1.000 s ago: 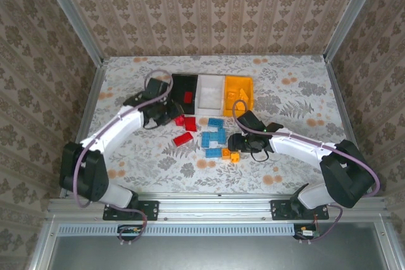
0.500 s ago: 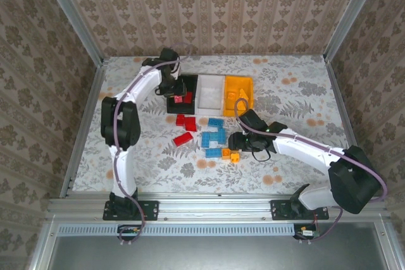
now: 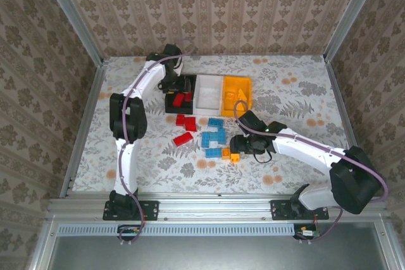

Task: Sort the legos into containers by color

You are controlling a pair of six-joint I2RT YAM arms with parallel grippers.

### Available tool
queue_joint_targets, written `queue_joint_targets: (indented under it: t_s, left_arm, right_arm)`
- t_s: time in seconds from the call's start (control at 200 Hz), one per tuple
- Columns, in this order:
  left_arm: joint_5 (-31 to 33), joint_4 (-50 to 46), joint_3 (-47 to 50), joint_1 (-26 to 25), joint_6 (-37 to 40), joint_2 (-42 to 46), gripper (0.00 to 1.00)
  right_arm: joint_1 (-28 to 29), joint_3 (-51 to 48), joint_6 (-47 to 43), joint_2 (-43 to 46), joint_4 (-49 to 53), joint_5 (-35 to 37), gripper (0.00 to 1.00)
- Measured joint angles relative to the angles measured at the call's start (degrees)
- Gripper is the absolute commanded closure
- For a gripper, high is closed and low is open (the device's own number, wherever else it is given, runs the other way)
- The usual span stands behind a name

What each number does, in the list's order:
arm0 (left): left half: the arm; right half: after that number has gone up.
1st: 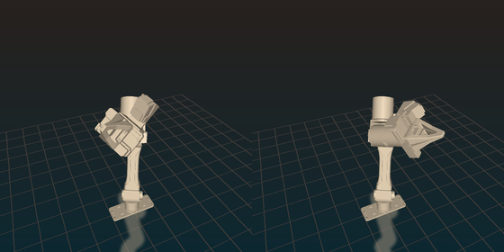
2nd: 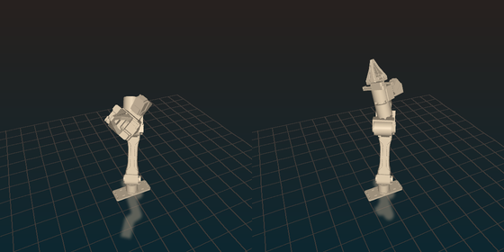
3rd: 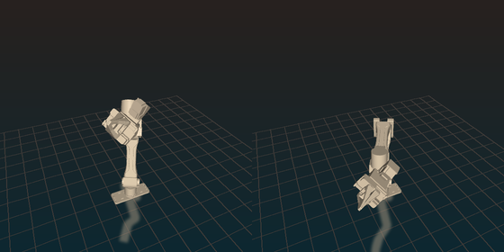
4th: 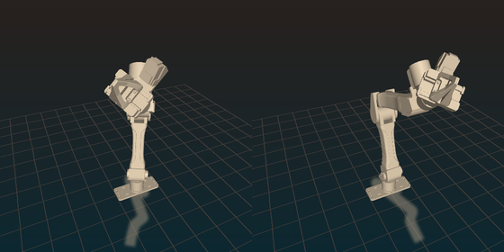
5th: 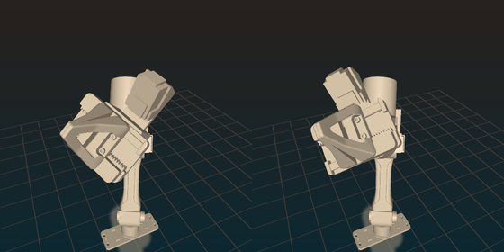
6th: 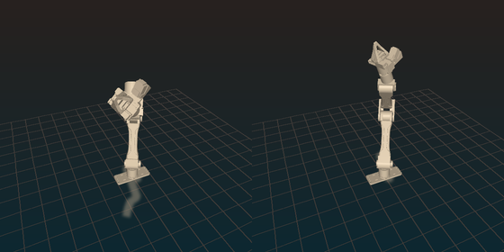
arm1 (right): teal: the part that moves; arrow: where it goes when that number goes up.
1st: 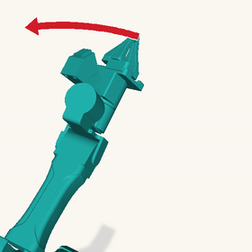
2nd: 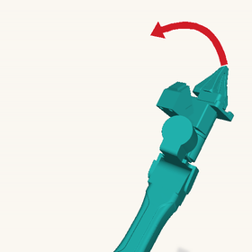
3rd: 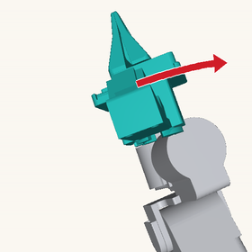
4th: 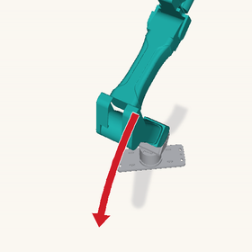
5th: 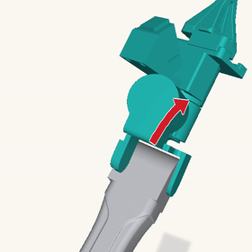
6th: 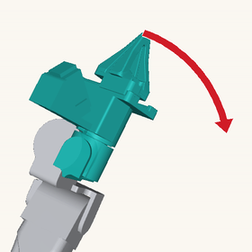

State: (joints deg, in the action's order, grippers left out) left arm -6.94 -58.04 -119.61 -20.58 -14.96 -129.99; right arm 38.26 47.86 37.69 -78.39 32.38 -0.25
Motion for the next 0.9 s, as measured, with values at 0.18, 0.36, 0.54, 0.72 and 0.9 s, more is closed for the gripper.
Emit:
queue_joint_targets:
  t_s: [0.18, 0.36, 0.54, 0.72, 0.9]
  left_arm:
    - [-0.13, 0.50, 4.96, 0.07, -0.02, 4.28, 0.25]
    - [-1.16, 1.68, 13.40, 0.04, -0.39, 14.21, 0.21]
    - [-2.84, 4.39, 22.80, -0.02, -0.68, 24.68, 0.19]
    - [-4.44, 5.99, 31.56, -0.07, -1.51, 31.23, 0.18]
    - [-5.51, 6.29, 36.30, -0.07, -1.95, 35.08, 0.15]
  right_arm:
    - [2.25, 1.70, 0.04, -0.50, 1.27, 0.02, 0.31]
    - [3.39, 1.73, 0.09, -0.50, 3.06, 0.04, 0.32]
    - [4.20, 1.73, 0.26, -1.86, 3.48, 0.02, 0.35]
    - [4.92, 1.73, 0.28, -5.88, 3.39, 0.02, 0.40]
    - [5.14, 1.73, 0.57, -7.98, 2.67, 0.13, 0.46]
